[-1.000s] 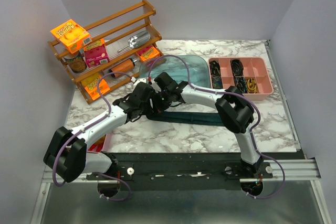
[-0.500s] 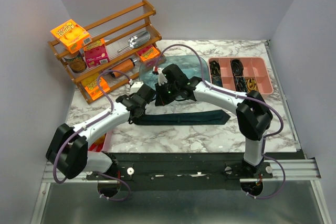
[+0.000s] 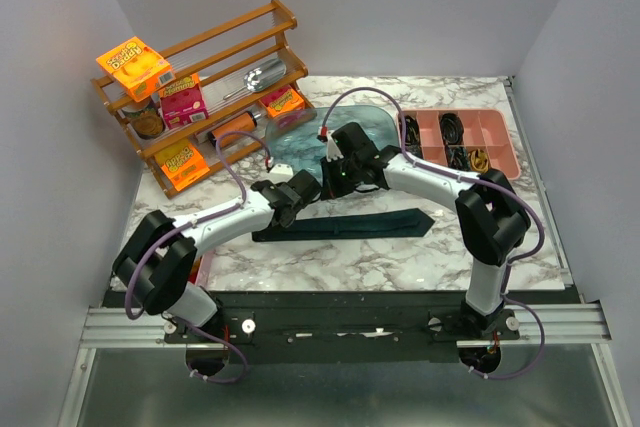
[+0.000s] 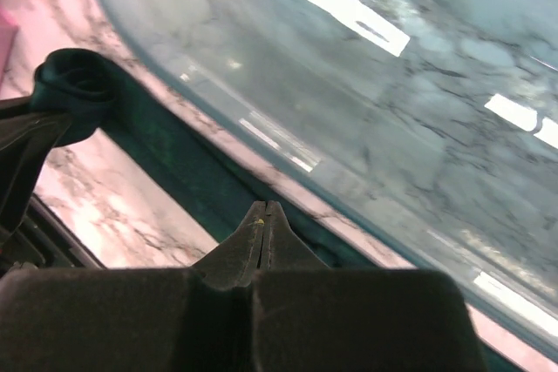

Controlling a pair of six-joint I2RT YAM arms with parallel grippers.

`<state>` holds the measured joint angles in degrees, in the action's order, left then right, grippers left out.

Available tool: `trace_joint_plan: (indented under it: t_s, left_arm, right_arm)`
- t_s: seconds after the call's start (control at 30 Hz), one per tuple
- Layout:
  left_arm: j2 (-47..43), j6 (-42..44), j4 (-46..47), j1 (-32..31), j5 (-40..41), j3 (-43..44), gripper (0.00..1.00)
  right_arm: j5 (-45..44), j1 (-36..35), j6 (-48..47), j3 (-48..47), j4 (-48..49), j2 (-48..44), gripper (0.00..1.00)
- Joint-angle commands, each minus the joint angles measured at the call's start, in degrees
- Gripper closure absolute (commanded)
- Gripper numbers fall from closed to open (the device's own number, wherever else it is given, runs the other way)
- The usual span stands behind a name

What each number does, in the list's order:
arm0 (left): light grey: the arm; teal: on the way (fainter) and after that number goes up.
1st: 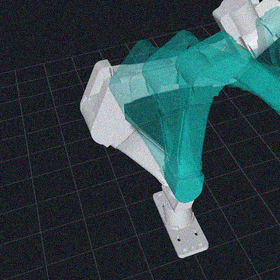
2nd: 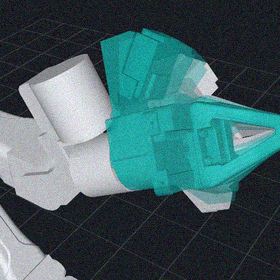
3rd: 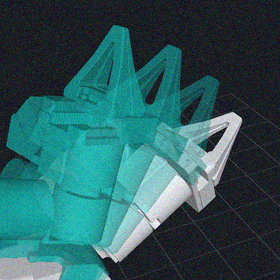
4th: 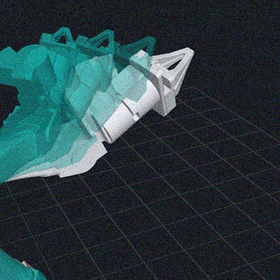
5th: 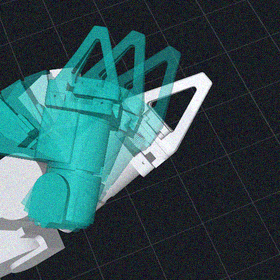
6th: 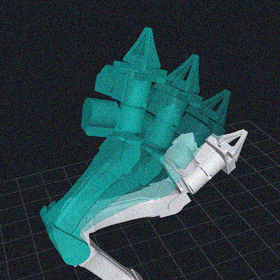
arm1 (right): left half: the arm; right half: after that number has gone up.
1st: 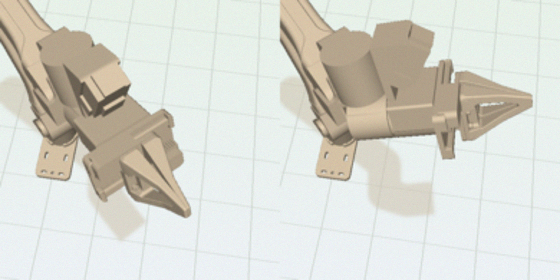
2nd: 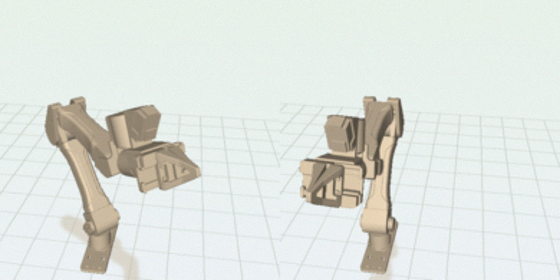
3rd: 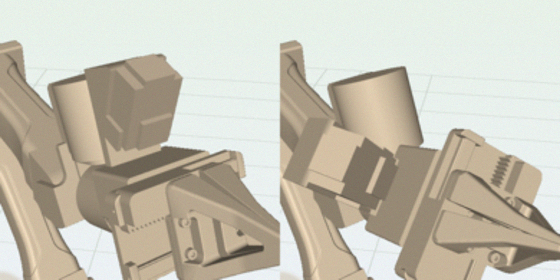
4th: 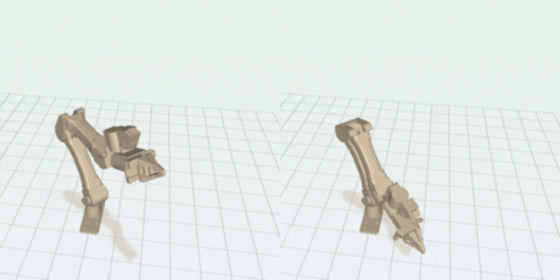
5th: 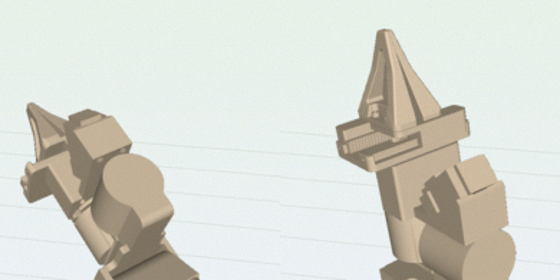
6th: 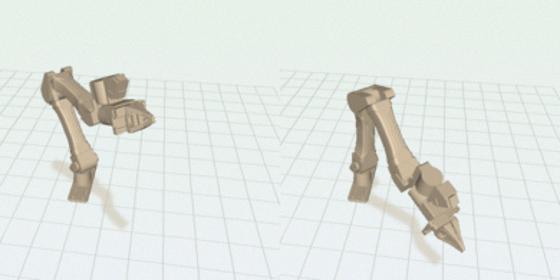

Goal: Roll the ties
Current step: Roll the tie at the center of the board.

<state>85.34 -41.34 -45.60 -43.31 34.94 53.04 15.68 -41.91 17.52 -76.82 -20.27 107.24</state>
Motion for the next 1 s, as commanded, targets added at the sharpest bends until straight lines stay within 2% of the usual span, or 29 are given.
trace_joint_plan:
  t_s: [0.0, 0.23, 0.3, 0.6, 0.73, 0.83, 0.97]
  left_arm:
    - [2.90, -2.25, -0.10, -2.21, 2.86, 2.68, 1.00]
    - [7.47, -2.25, 0.69, -4.85, 2.68, 4.97, 1.00]
    - [8.09, -1.99, 1.57, -5.47, 1.89, 5.06, 0.97]
    - [7.12, 0.82, 7.45, -5.82, -3.38, 3.57, 0.72]
    - [6.07, 1.53, 9.48, -5.82, -4.97, 2.78, 0.56]
    - [5.80, 1.96, 9.83, -5.73, -5.76, 2.86, 0.48]
    - [4.05, 2.93, 13.07, -5.82, -8.65, 1.73, 0.44]
  right_arm:
    - [-1.44, 0.60, 0.06, 0.97, -0.47, -1.77, 1.00]
    - [-0.92, 0.69, -0.03, 1.41, -0.47, -1.24, 1.00]
    - [-0.83, 0.69, -0.12, 1.49, -0.47, -1.07, 0.99]
    - [-0.13, 0.69, -0.47, 1.49, -0.38, -0.45, 1.00]
    - [0.05, 0.69, -0.56, 1.41, -0.29, -0.10, 0.99]
    - [0.31, 0.60, -0.56, 1.41, -0.29, 0.07, 1.00]
    - [0.40, 0.78, -0.73, 1.32, -0.29, 0.60, 1.00]
